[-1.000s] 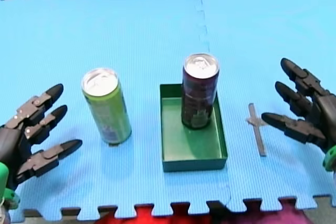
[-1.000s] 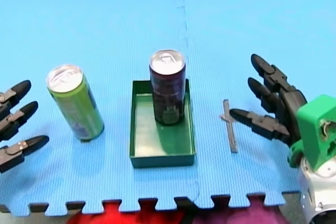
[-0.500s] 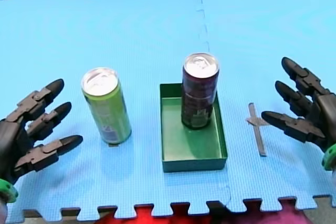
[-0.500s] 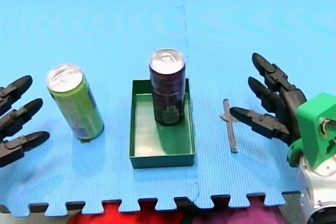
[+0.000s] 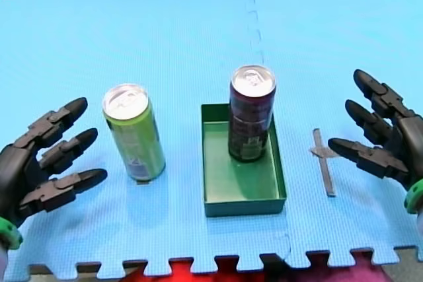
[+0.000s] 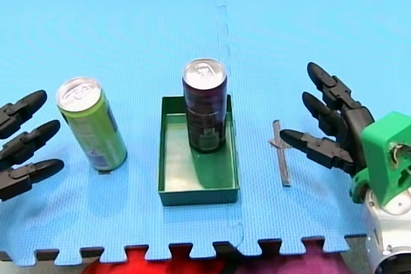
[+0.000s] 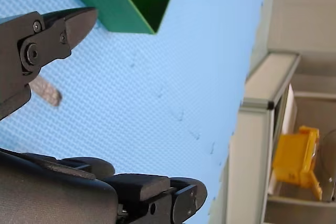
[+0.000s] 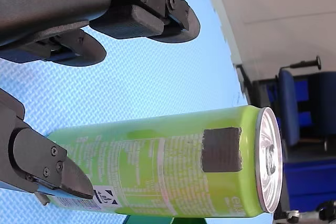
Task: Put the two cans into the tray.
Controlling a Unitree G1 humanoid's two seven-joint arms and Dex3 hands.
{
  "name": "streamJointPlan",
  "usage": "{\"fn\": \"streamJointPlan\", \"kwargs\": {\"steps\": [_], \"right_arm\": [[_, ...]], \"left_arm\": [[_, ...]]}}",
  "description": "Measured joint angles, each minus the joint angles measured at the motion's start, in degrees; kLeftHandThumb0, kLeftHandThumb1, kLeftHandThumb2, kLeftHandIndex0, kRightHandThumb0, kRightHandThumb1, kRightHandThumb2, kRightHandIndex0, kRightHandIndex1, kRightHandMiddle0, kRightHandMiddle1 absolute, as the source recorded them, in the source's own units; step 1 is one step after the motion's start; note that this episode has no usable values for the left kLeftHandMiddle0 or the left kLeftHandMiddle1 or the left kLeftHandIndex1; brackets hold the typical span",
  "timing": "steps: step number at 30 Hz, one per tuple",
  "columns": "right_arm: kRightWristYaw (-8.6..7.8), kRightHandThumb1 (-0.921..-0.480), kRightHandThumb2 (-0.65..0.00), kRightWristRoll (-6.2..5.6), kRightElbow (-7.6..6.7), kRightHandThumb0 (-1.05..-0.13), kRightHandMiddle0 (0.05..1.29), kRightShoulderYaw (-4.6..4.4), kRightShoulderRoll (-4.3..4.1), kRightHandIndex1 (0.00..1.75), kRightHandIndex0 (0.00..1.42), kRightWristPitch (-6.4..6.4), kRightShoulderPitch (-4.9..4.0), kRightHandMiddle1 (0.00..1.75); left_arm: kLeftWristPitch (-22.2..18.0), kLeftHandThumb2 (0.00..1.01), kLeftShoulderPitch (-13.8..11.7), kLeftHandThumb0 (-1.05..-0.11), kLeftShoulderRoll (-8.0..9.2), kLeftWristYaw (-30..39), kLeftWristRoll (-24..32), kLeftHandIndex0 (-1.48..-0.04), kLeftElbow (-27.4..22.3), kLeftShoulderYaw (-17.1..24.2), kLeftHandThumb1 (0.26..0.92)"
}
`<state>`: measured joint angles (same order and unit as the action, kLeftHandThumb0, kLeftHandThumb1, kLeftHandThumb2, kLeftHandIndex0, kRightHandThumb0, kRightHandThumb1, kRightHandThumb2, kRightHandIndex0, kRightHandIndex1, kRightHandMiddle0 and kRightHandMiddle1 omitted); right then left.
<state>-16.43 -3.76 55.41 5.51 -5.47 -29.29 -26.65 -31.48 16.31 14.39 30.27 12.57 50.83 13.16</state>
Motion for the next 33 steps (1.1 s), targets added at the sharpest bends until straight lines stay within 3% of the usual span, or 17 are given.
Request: {"fn": "streamJointPlan", "kwargs": {"steps": [17, 33], "right_arm": [[-0.74, -0.738, 0.0, -0.01, -0.17, -1.03, 0.28, 0.13, -0.57, 0.0, 0.32, 0.53, -0.07, 0.0], [-0.99, -0.739, 0.0, -0.14, -1.17, -1.019, 0.29, 0.34, -1.0, 0.0, 0.33, 0.96, 0.17, 0.0]], "left_arm": [[2.45, 0.02, -0.64, -1.048, -1.16, -3.51, -2.37, -0.35, -5.84, -2.57, 0.797], [3.4, 0.01, 1.3, -1.048, -2.59, -5.02, -3.43, -0.36, -4.83, -4.18, 0.81]]}}
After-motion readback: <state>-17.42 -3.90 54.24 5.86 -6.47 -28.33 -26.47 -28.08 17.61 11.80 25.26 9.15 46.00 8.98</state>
